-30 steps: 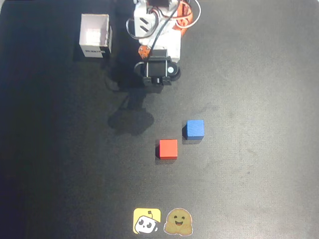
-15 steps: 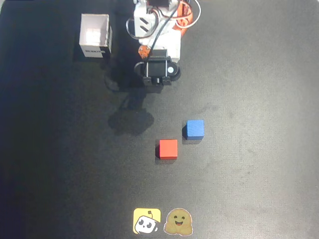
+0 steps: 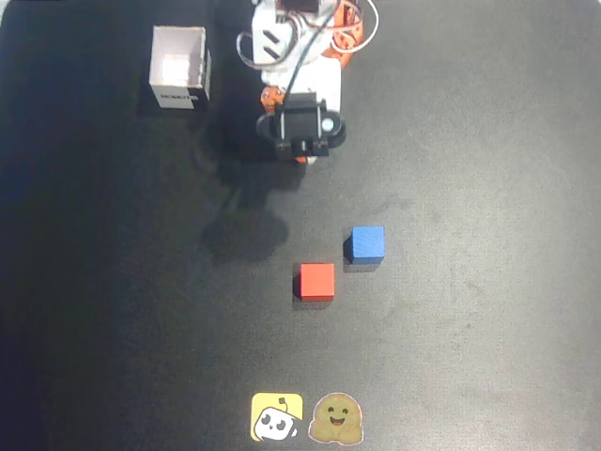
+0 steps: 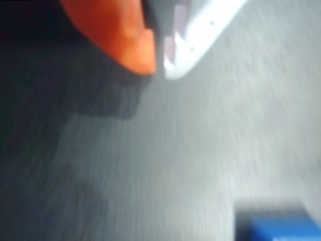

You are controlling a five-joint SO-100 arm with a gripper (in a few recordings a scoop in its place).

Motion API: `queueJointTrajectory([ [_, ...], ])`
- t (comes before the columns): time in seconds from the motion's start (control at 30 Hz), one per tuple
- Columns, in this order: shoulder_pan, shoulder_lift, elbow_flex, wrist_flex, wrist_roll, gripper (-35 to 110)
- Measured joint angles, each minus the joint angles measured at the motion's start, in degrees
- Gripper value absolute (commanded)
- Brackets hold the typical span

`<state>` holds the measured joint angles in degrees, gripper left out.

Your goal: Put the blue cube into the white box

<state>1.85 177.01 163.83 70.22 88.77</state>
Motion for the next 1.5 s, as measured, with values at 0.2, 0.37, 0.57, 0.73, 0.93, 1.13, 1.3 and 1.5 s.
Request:
queueJointTrajectory([
  [0.2,-5.1,-19.3,-11.0,-5.5,3.1,0],
  [0.37,-10.0,-29.7,-14.9,-11.4,8.2,0],
  [0.57,-13.4,-44.4,-25.0,-13.7,10.5,1],
  [0.73,-15.6,-52.6,-28.6,-18.2,13.6,6],
  [0.93,-18.5,-59.9,-29.9,-24.2,16.3,11],
  [1.13,-19.1,-62.1,-31.1,-25.4,16.0,18],
  [1.3,-19.1,-62.1,-31.1,-25.5,15.0,23],
  [1.5,-19.1,-63.3,-31.7,-26.3,14.3,24],
])
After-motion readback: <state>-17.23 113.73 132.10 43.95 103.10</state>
